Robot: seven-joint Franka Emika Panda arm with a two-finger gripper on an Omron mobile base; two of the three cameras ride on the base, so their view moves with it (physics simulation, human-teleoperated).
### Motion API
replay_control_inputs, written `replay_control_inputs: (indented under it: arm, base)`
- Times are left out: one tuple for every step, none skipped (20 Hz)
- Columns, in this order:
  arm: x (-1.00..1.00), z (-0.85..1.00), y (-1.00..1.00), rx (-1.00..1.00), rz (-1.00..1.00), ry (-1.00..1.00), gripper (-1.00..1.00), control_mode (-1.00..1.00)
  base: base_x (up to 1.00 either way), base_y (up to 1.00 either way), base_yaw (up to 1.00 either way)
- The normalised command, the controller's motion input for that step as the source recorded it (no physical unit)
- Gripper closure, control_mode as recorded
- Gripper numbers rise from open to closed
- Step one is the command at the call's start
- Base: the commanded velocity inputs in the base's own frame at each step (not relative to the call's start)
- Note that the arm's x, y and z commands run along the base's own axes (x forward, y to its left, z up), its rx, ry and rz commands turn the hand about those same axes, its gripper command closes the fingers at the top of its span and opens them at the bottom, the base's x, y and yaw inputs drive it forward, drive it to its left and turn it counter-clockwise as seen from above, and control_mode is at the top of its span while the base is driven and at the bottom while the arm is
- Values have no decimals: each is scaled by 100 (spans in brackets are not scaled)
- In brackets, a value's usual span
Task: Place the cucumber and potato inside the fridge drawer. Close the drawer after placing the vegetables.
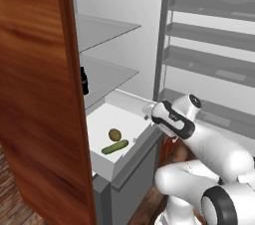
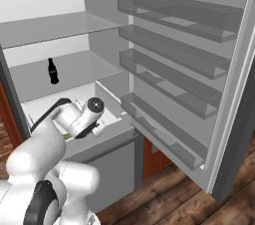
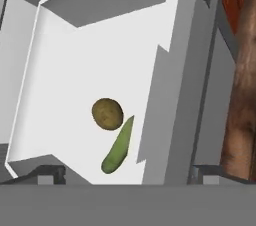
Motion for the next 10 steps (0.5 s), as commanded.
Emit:
replay_control_inputs:
  arm:
    - [4,-100,28,19,-13,-9,-100,-100]
    - [14,-100,36,19,-12,-9,-100,-100]
    - [23,-100,41,19,-11,-11,-100,-100]
    - [26,-100,42,18,-11,-11,-100,-100]
    - [26,-100,42,18,-11,-10,-100,-100]
    - [26,-100,41,18,-11,-11,-100,-100]
    - [28,-100,43,17,-11,-12,-100,-100]
    - [29,-99,44,16,-12,-14,-100,-100]
    - [31,-91,45,15,-13,-16,-100,-100]
    - [31,-79,48,15,-13,-19,-100,-100]
  base:
    - [0,0,0]
    - [0,0,0]
    - [0,0,0]
    - [0,0,0]
    - [0,0,0]
    - [0,0,0]
    - [0,0,0]
    - [0,0,0]
    - [0,0,0]
    - [0,0,0]
